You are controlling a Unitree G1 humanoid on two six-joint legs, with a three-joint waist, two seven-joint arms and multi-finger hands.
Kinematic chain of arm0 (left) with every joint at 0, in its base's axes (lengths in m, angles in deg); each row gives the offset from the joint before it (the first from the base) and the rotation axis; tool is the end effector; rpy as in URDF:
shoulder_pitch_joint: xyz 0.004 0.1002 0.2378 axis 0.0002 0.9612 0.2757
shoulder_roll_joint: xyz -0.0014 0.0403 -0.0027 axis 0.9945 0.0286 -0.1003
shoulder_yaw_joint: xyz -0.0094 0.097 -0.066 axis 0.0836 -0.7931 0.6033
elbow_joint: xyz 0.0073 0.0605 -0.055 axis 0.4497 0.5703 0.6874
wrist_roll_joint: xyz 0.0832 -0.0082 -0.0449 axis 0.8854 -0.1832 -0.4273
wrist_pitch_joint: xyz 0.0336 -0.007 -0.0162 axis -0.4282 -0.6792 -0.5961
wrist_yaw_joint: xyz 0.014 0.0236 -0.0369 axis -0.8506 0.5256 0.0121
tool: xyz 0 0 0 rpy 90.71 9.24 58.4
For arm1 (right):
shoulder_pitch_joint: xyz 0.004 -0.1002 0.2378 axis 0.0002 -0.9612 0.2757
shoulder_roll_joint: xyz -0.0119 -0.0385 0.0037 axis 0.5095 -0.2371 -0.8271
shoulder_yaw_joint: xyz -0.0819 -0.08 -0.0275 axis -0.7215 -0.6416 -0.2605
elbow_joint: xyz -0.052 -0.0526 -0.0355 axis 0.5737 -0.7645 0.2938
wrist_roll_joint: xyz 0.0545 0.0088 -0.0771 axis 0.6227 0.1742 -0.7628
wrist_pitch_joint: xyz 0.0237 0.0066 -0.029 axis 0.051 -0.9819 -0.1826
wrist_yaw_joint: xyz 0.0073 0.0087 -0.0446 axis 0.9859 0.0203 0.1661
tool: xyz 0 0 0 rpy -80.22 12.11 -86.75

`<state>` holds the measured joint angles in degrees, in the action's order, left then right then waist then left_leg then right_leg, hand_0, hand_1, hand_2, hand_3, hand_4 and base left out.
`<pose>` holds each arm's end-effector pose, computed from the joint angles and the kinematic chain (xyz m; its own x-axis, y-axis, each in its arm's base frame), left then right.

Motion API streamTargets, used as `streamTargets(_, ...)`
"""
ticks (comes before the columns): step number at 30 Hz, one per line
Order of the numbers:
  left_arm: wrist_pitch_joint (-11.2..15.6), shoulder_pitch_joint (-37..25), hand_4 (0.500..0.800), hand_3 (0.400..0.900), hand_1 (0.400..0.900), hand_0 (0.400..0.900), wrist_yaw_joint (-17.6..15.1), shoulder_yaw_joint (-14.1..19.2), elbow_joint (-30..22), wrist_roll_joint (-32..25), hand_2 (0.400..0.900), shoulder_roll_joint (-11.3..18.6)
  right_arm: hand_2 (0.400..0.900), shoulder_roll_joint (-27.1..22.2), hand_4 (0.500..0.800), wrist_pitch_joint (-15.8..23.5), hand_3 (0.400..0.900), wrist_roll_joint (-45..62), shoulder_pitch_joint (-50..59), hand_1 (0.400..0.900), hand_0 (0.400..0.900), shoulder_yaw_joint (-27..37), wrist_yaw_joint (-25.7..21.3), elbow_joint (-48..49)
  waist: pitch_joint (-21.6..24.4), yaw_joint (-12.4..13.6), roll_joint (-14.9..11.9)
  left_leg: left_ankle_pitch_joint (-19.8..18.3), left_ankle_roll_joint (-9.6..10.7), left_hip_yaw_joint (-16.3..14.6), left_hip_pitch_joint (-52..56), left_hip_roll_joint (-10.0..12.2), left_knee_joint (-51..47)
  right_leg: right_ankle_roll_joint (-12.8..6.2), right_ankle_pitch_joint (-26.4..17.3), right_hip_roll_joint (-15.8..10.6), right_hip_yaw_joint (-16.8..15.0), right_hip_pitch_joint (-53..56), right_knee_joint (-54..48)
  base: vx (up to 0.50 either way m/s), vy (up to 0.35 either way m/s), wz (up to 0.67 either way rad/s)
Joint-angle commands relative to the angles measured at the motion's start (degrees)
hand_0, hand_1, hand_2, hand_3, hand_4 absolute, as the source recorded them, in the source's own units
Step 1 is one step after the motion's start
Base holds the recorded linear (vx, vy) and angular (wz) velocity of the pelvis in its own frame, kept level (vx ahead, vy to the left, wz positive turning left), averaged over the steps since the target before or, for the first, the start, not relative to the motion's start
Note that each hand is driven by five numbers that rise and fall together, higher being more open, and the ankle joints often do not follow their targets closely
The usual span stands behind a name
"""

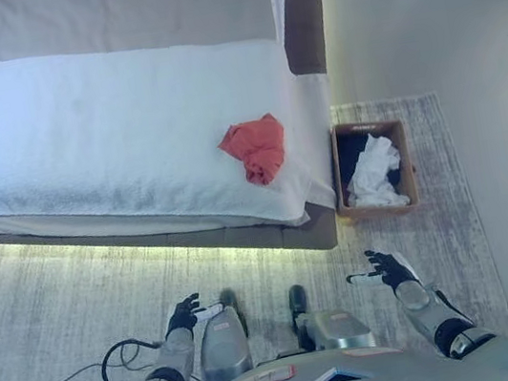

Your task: Put the clothes on the bed into the basket.

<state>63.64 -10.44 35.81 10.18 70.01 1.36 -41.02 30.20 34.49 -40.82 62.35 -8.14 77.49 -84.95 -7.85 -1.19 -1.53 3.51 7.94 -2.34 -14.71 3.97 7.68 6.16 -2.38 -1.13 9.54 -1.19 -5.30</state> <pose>0.0968 0.2070 -0.1224 0.4606 0.2415 -0.8541 0.0556 0.9525 0.2994 0.1073 -0.2321 -0.1094 0.5823 -0.2586 -0.7707 -0.2200 0.8625 -0.4557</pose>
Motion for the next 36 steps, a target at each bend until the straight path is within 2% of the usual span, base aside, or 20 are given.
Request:
streamTargets(1, 1.8, -0.1, 0.800, 0.900, 0.900, 0.900, -2.4, -0.3, -0.4, -0.8, 0.900, 1.6, 0.900, -1.5, 0.800, 2.6, 0.900, 0.2, 2.2, 0.900, 0.900, -0.7, -2.3, 1.6, 1.1, 1.2, 0.6, 6.0, -3.4, 1.1, -3.3, -2.8, -12.1, -7.65, 5.5, 2.1, -2.5, 5.0, 0.3, 0.23, 0.140, -0.51)
streamTargets(3, 2.0, 0.2, 0.800, 0.900, 0.900, 0.900, -2.6, -0.3, -0.2, -1.2, 0.900, 1.3, 0.900, -1.8, 0.800, 2.7, 0.900, -0.1, 2.6, 0.900, 0.900, -1.0, -2.3, 1.9, 1.5, 1.3, 1.4, 6.5, -1.7, 3.2, -6.6, -2.5, -12.7, -7.89, 6.2, 2.6, -3.9, 5.7, 0.3, 0.23, 0.137, -0.43)
streamTargets(6, 2.1, 0.9, 0.800, 0.900, 0.900, 0.900, -2.7, 0.3, -0.1, -1.4, 0.900, 1.0, 0.900, -2.0, 0.800, 2.6, 0.900, -0.7, 3.0, 0.900, 0.900, -1.1, -1.8, 2.6, 2.2, 2.0, 2.0, 8.5, -1.2, 1.0, -5.5, -0.7, -12.7, -9.10, 7.7, 2.0, -6.8, 8.8, 0.3, 0.34, 0.211, -0.55)
streamTargets(9, 2.0, 1.0, 0.800, 0.900, 0.900, 0.900, -3.0, 0.6, 0.1, -1.4, 0.900, 1.4, 0.900, -1.7, 0.800, 2.1, 0.900, -0.5, 2.5, 0.900, 0.900, -0.5, -1.4, 2.7, 3.4, 2.2, 2.1, 9.6, -2.2, -1.3, -3.6, -0.6, -12.7, -9.62, 9.4, 0.2, -7.2, 12.0, 0.3, 0.43, 0.270, -0.22)
streamTargets(10, 2.0, 0.9, 0.800, 0.900, 0.900, 0.900, -3.0, 0.4, 0.0, -1.2, 0.900, 2.0, 0.900, -0.9, 0.800, 1.9, 0.900, 0.2, 1.7, 0.900, 0.900, 0.0, -1.1, 2.6, 5.1, 2.3, 1.1, 8.8, -3.5, -1.9, -1.4, -2.0, -12.7, -10.36, 10.0, -2.6, -6.8, 14.0, 0.6, 0.48, 0.277, -0.12)
streamTargets(13, 2.0, 0.3, 0.800, 0.900, 0.900, 0.900, -2.7, 0.3, -1.4, -0.8, 0.900, 3.3, 0.900, 0.2, 0.800, 1.7, 0.900, -0.2, 1.5, 0.900, 0.900, -0.6, -0.5, 3.3, 7.2, 2.8, -0.7, 6.5, -6.2, -3.1, 0.9, -4.3, -12.7, -11.88, 9.4, -5.8, -7.2, 11.9, 8.1, 0.47, 0.300, -0.13)
streamTargets(15, 1.9, -0.3, 0.800, 0.900, 0.900, 0.900, -2.9, 0.5, -2.2, -1.0, 0.900, 4.0, 0.900, 0.9, 0.800, 1.8, 0.900, 0.7, 1.7, 0.900, 0.900, -0.2, -0.7, 3.9, 8.0, 2.9, -1.6, 4.4, -8.3, -3.1, 2.4, -6.3, -12.6, -12.67, 5.6, -7.2, -7.8, 8.4, 16.6, 0.31, 0.257, -0.07)
streamTargets(18, 1.8, -1.4, 0.800, 0.900, 0.900, 0.900, -2.9, 0.1, -3.0, -1.0, 0.900, 5.0, 0.900, 1.1, 0.800, 2.0, 0.900, 1.0, 3.1, 0.900, 0.900, -0.9, -1.1, 6.0, 6.3, 2.7, -1.4, 2.7, -10.6, -2.4, 4.9, -8.3, -12.7, -12.52, -5.4, -8.2, -6.9, 0.3, 33.1, 0.13, 0.210, -0.02)
streamTargets(19, 1.8, -1.4, 0.800, 0.900, 0.900, 0.900, -2.9, 0.1, -3.0, -1.0, 0.900, 5.0, 0.900, 1.0, 0.800, 2.0, 0.900, 1.0, 3.1, 0.900, 0.900, -0.9, -1.1, 6.0, 6.4, 2.8, -1.3, 2.7, -10.5, -2.4, 4.8, -8.2, -12.7, -12.50, -5.5, -8.1, -7.0, 0.1, 33.0, 0.17, 0.263, 0.02)
streamTargets(20, 1.5, -2.0, 0.800, 0.900, 0.900, 0.900, -2.8, 0.2, -3.1, -1.0, 0.900, 5.9, 0.900, 0.8, 0.800, 2.1, 0.900, 0.0, 3.6, 0.900, 0.900, -1.9, -1.2, 8.3, 5.3, 2.4, -0.6, 0.6, -11.8, -2.0, 7.4, -9.3, -12.7, -12.27, -7.4, -10.1, -3.2, -3.6, 41.4, 0.25, 0.260, 0.00)
streamTargets(21, 1.4, -2.2, 0.800, 0.900, 0.900, 0.900, -3.0, 0.3, -2.9, -1.0, 0.900, 6.3, 0.900, 0.7, 0.800, 2.0, 0.900, -0.8, 3.7, 0.900, 0.900, -2.3, -1.5, 9.2, 4.7, 2.4, -0.7, -1.0, -12.0, -2.0, 9.1, -9.8, -12.7, -12.83, -6.7, -11.8, -1.1, -5.5, 42.8, 0.34, 0.299, 0.04)
streamTargets(23, 1.3, -2.7, 0.800, 0.900, 0.900, 0.900, -3.4, 0.4, -2.7, -0.8, 0.900, 6.9, 0.900, -0.1, 0.800, 1.9, 0.900, -2.0, 4.3, 0.900, 0.900, -2.7, -2.3, 11.7, 3.3, 2.1, -0.6, -2.3, -11.9, -1.8, 11.3, -9.4, -12.7, -12.17, -2.6, -13.2, 2.2, -8.2, 42.0, 0.25, 0.082, 0.07)
streamTargets(25, 1.5, -3.4, 0.800, 0.900, 0.900, 0.900, -3.5, 0.1, -2.6, -0.8, 0.900, 7.2, 0.900, -1.5, 0.800, 1.8, 0.900, -3.1, 5.5, 0.900, 0.900, -2.8, -3.2, 14.2, 1.7, 2.0, 0.2, -2.6, -11.1, -1.1, 12.2, -8.4, -12.7, -11.28, 2.1, -12.5, 4.0, -10.5, 36.4, 0.18, -0.051, 0.11)
streamTargets(28, 1.7, -4.3, 0.800, 0.900, 0.900, 0.900, -3.8, -0.4, -2.4, -0.4, 0.900, 6.8, 0.900, -3.4, 0.800, 1.3, 0.900, -5.7, 7.8, 0.900, 0.900, -2.8, -4.7, 16.6, 0.4, 1.8, 1.0, -2.3, -10.4, -0.4, 11.9, -7.3, -12.7, -10.93, 1.9, -11.5, 4.4, -11.7, 26.0, 0.10, -0.097, 0.15)
streamTargets(29, 1.7, -4.7, 0.800, 0.900, 0.900, 0.900, -4.2, -0.6, -1.9, 0.3, 0.900, 6.5, 0.900, -4.4, 0.800, 0.7, 0.900, -7.7, 9.0, 0.900, 0.900, -2.6, -6.2, 17.4, 0.2, 1.2, 0.6, -3.0, -9.4, 0.4, 12.4, -7.0, -12.7, -12.26, -0.6, -10.1, 0.5, -11.8, 15.2, 0.22, -0.211, 0.45)
streamTargets(30, 1.7, -4.9, 0.800, 0.900, 0.900, 0.900, -4.3, -0.7, -1.8, 0.9, 0.900, 6.5, 0.900, -5.1, 0.800, 0.4, 0.900, -8.9, 9.4, 0.900, 0.900, -2.5, -6.8, 17.7, 0.2, 0.7, 0.4, -3.7, -9.0, 0.9, 12.8, -6.8, -12.7, -13.28, -2.9, -9.4, -3.4, -12.6, 11.1, 0.22, -0.179, 0.37)
streamTargets(31, 1.7, -4.9, 0.800, 0.900, 0.900, 0.900, -4.3, -0.7, -1.8, 0.9, 0.900, 6.5, 0.900, -5.1, 0.800, 0.4, 0.900, -8.9, 9.4, 0.900, 0.900, -2.5, -6.8, 17.7, 0.3, 0.7, 0.3, -3.6, -9.0, 0.8, 12.7, -6.8, -12.7, -13.28, -3.1, -9.4, -3.4, -12.7, 11.0, 0.25, -0.228, 0.74)
streamTargets(32, 1.9, -5.0, 0.800, 0.900, 0.900, 0.900, -4.1, -0.8, -2.0, 1.5, 0.900, 6.6, 0.900, -6.3, 0.800, -0.5, 0.900, -10.6, 9.3, 0.900, 0.900, -1.3, -7.7, 19.5, 0.5, -0.2, -0.4, -4.6, -8.2, 2.3, 13.6, -6.4, -12.7, -14.28, -5.0, -8.2, -9.3, -13.5, 8.8, 0.18, -0.165, 0.53)
streamTargets(34, 1.9, -5.1, 0.800, 0.900, 0.900, 0.900, -4.1, -0.8, -2.1, 1.6, 0.900, 6.6, 0.900, -6.8, 0.800, -0.7, 0.900, -11.1, 9.0, 0.900, 0.900, -0.8, -8.0, 20.2, 0.8, -0.2, -0.9, -5.0, -7.8, 3.3, 13.9, -6.3, -12.7, -14.27, -5.1, -8.2, -9.7, -12.2, 6.8, 0.23, -0.245, 0.60)
streamTargets(36, 1.8, -5.1, 0.800, 0.900, 0.900, 0.900, -4.6, -1.3, -2.0, 1.6, 0.900, 5.8, 0.900, -7.7, 0.800, -0.8, 0.900, -11.4, 9.9, 0.900, 0.900, 0.5, -8.4, 20.9, 2.0, 0.0, -1.2, -5.1, -7.1, 4.6, 13.6, -5.1, -12.7, -13.78, -4.7, -7.8, -7.6, -11.5, 7.0, 0.27, -0.344, 0.60)
